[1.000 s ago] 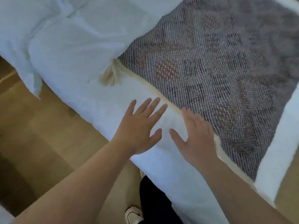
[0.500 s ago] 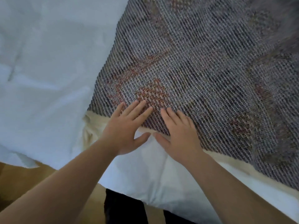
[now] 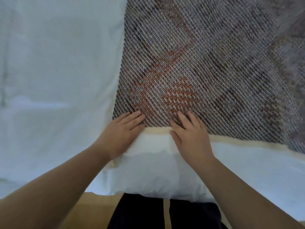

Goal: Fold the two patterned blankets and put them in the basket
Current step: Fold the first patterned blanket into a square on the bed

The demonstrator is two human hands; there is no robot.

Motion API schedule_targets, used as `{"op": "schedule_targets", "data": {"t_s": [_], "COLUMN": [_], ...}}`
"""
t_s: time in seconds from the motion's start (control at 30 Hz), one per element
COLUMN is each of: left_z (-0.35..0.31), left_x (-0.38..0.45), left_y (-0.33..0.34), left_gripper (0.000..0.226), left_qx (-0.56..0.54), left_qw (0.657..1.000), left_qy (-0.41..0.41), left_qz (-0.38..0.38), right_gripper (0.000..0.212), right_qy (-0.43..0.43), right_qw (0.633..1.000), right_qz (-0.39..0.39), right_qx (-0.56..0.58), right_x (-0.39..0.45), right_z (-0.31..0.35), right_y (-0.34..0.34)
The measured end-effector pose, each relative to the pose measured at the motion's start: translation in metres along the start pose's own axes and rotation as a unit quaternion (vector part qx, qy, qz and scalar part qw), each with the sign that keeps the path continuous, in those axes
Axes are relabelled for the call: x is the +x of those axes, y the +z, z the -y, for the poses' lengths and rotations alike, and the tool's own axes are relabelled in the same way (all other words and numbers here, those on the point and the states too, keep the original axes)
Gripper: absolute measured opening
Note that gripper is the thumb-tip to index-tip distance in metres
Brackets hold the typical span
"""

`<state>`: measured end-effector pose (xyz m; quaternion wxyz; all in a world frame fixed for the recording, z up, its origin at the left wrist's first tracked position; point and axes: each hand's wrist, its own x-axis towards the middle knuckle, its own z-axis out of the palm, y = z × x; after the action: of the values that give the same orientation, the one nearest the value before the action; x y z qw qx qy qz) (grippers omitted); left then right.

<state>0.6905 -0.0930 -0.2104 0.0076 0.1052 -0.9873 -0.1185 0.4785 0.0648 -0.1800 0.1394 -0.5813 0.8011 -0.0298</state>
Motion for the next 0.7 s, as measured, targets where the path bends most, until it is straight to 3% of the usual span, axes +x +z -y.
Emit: {"op": "schedule_targets", "data": {"t_s": [0.23, 0.5, 0.7], "left_z": [0.006, 0.013, 0.022], "left_x": [-0.021, -0.034, -0.023], "left_y": [-0.013, -0.039, -0.048], "left_gripper": [0.034, 0.039, 0.038], "left_qx": [-0.019, -0.052, -0.002], "left_qw": [1.0, 0.998, 0.999], "left_qy": [-0.002, -0.026, -0.023], "left_qz": [-0.019, 0.024, 0.032], "right_gripper": [0.041, 0.043, 0.043], "right_qy": [-0.017, -0.016, -0.009], "right_qw": [0.999, 0.999, 0.999], "right_qz": [-0.014, -0.025, -0.03], "right_qx": [0.027, 0.024, 0.032], "right_x": [-0.008, -0.02, -0.02], "right_z": [0.012, 0.02, 0.022], "right_y": [0.001, 0.004, 0.004]}}
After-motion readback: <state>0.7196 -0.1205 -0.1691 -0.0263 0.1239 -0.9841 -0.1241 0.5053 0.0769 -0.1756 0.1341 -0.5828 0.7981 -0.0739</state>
